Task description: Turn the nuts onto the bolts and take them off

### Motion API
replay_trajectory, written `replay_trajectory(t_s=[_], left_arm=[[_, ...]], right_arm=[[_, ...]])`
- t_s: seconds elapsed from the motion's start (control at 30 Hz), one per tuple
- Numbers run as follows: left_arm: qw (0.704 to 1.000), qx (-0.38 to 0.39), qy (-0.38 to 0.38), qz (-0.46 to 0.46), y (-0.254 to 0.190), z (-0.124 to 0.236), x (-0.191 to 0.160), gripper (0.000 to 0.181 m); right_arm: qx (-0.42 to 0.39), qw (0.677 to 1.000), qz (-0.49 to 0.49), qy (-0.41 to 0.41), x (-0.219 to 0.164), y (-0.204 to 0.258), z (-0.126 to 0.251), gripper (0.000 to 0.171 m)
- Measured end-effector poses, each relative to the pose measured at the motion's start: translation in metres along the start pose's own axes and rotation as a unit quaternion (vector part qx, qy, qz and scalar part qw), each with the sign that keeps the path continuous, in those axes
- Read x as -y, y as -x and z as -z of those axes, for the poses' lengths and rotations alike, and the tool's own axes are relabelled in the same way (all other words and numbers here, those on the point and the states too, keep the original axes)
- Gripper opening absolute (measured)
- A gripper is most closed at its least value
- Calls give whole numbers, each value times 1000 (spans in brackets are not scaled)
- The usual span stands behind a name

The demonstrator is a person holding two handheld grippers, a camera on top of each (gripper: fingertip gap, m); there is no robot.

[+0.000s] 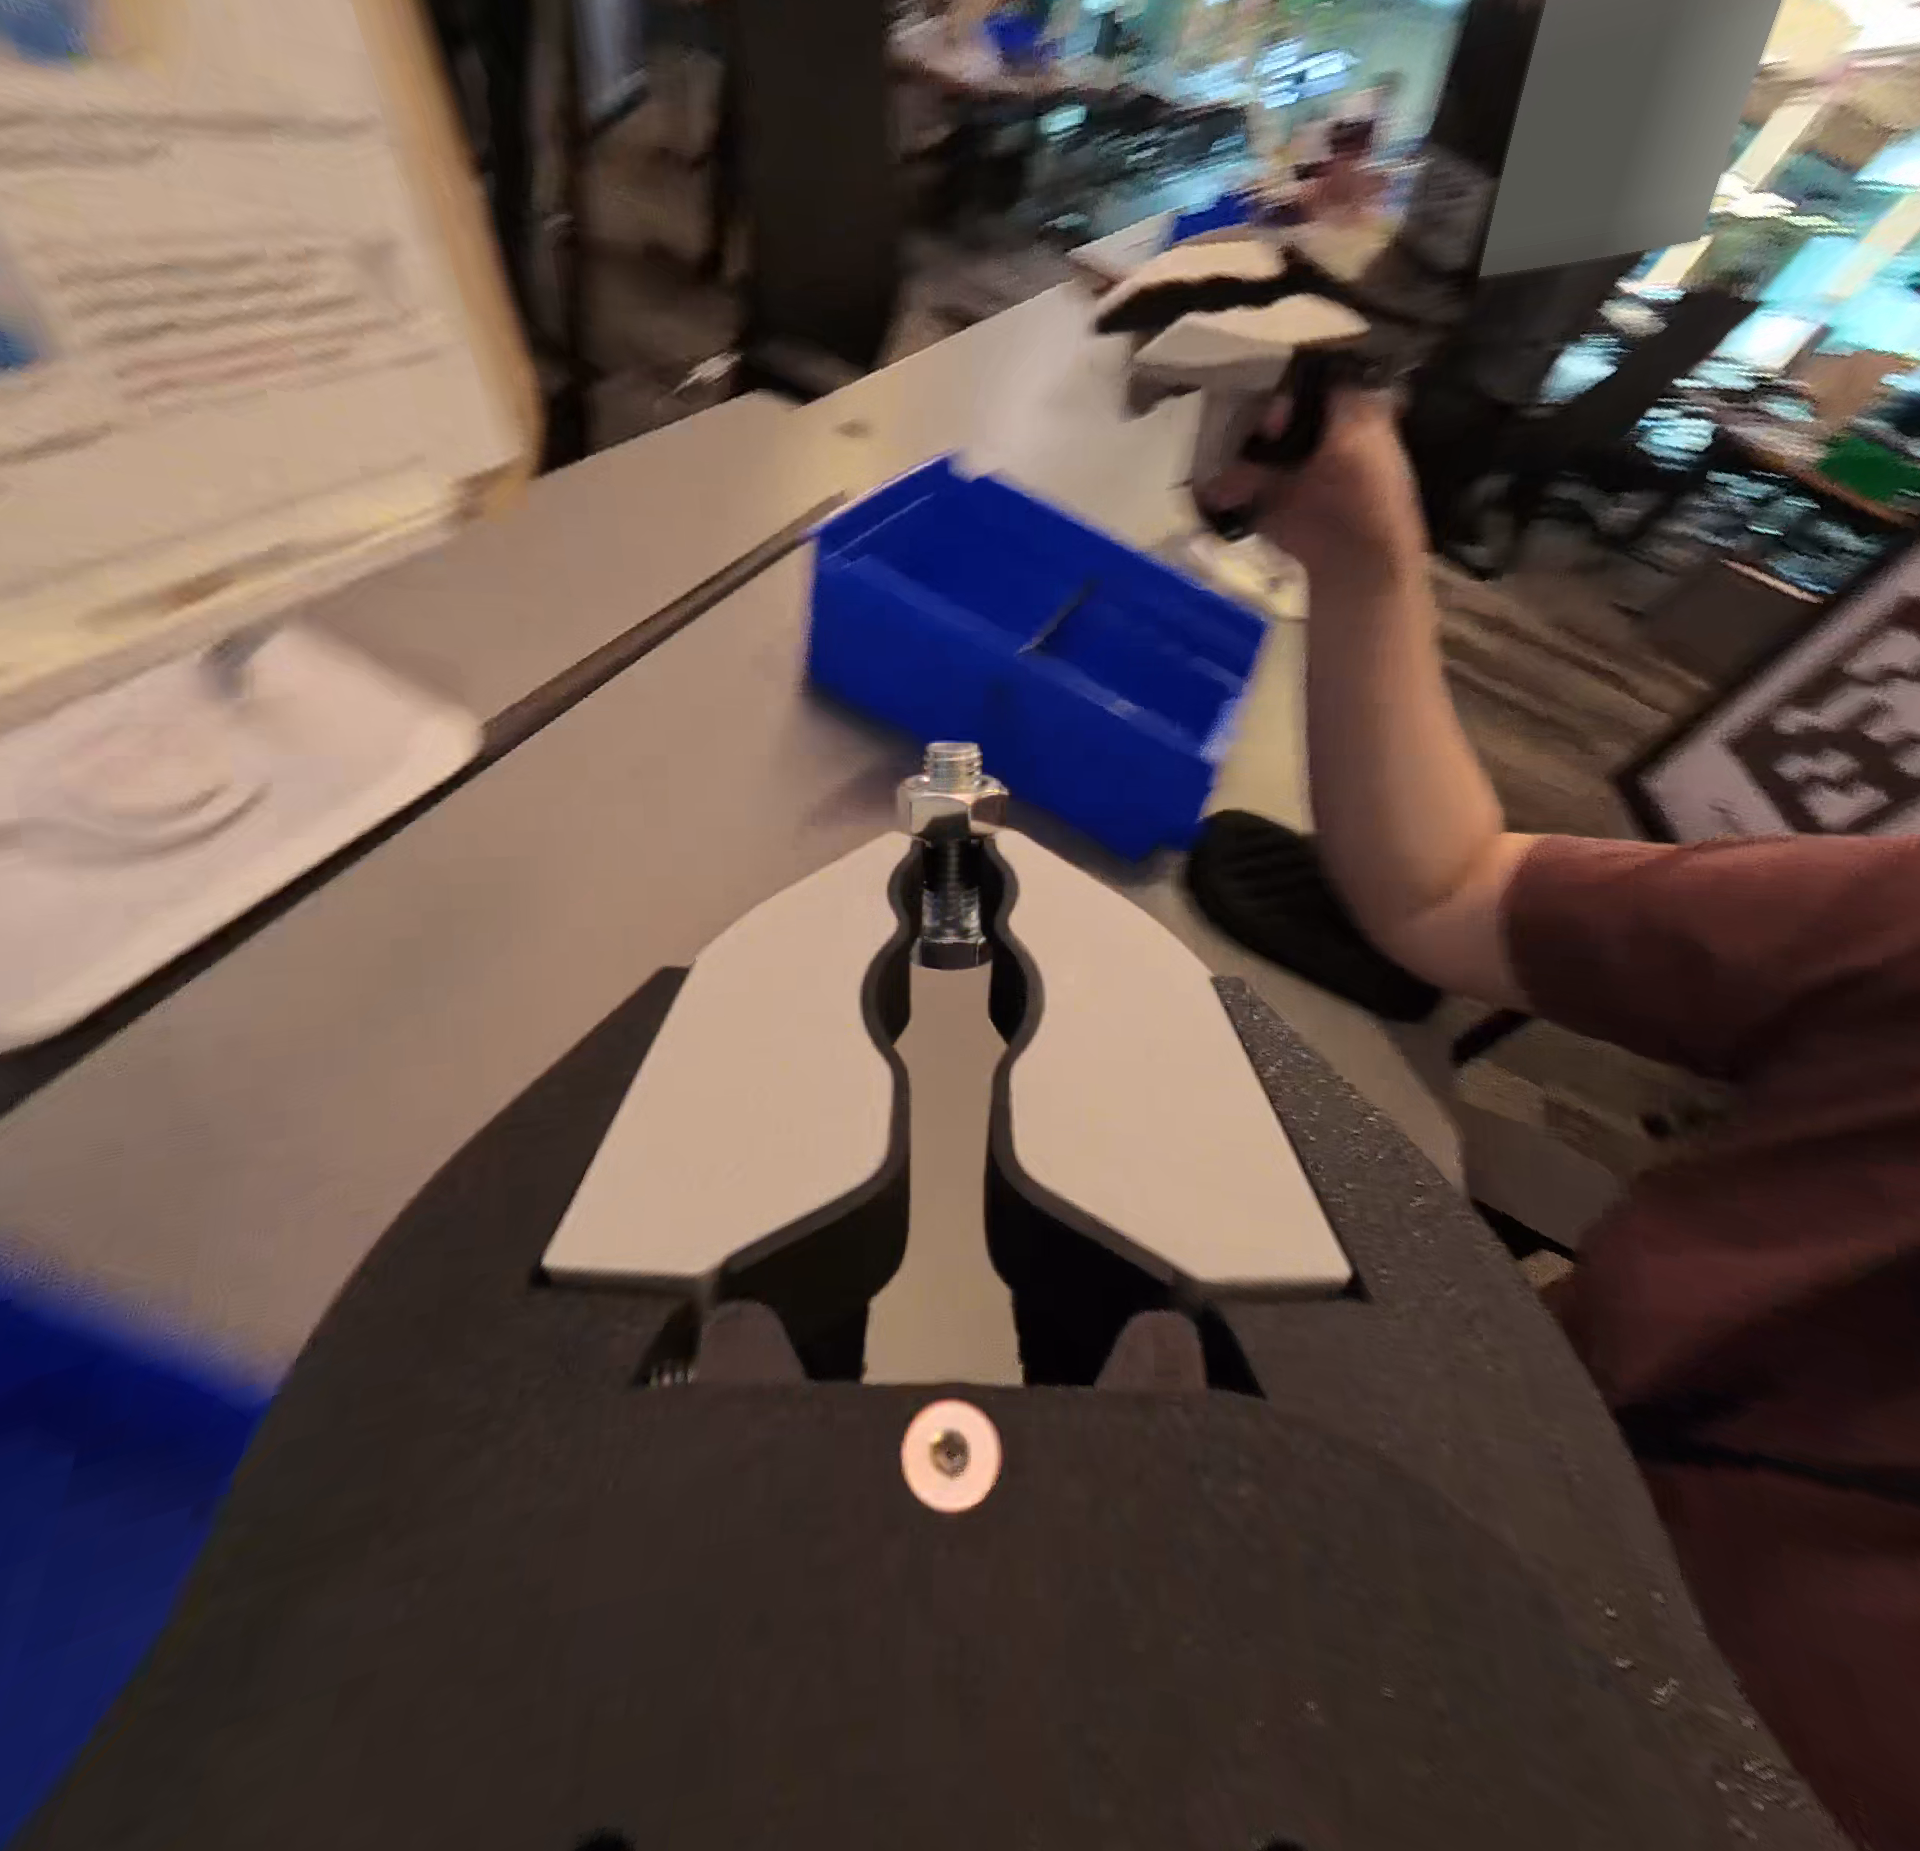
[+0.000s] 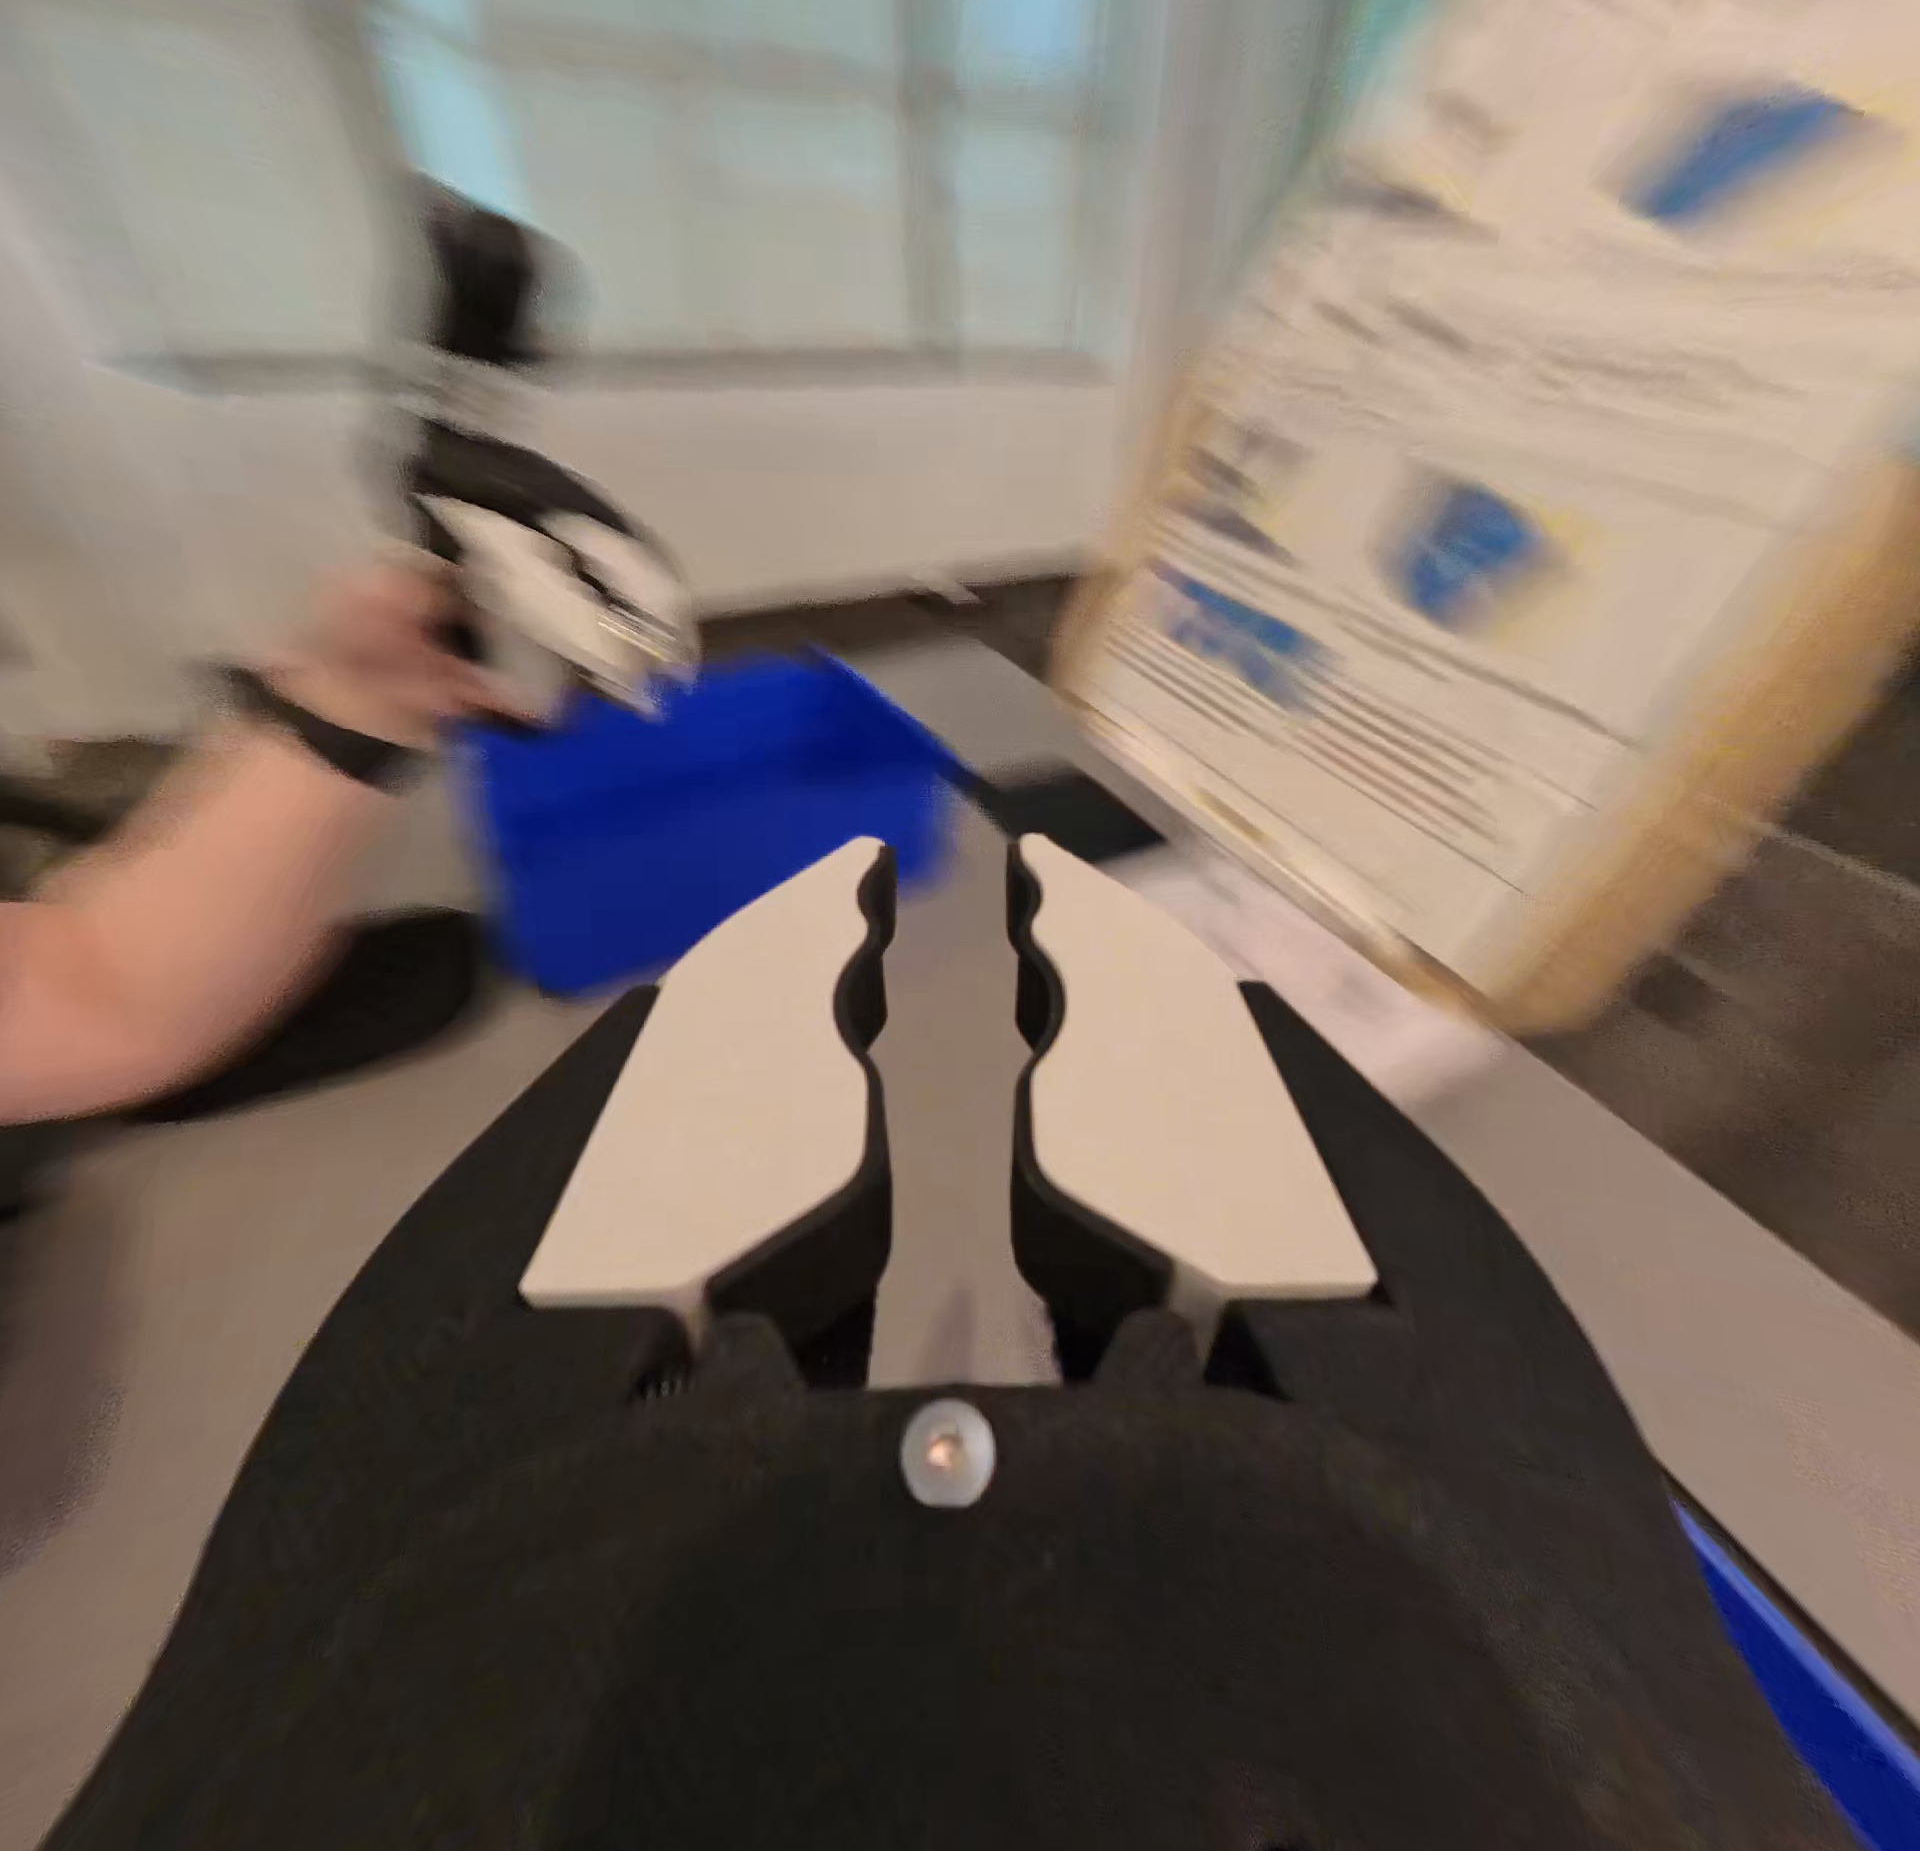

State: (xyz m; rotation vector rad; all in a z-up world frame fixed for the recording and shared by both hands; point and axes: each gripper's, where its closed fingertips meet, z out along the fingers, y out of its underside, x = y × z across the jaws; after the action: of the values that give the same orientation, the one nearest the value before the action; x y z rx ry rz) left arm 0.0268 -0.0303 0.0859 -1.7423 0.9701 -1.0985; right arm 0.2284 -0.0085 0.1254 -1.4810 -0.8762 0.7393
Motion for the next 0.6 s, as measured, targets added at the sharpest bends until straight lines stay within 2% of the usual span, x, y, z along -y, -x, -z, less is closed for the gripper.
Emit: replay_trajectory(t_s=[0.07,0.13,0.33,0.6], left_arm=[[997,-65,-12,-27,-38,-26,9,9],[993,-105,-19,-44,-64,-43,12,9],[986,-155,-2,-69,-102,-62,6,9],[985,-153,0,-79,-110,-63,6,9]], right_arm=[[160,983,-14,-86,29,69,-12,17],[239,964,-25,-111,36,107,-20,17],[284,953,-35,-101,23,139,-46,17],[336,932,-98,-90,16,143,-50,11]])
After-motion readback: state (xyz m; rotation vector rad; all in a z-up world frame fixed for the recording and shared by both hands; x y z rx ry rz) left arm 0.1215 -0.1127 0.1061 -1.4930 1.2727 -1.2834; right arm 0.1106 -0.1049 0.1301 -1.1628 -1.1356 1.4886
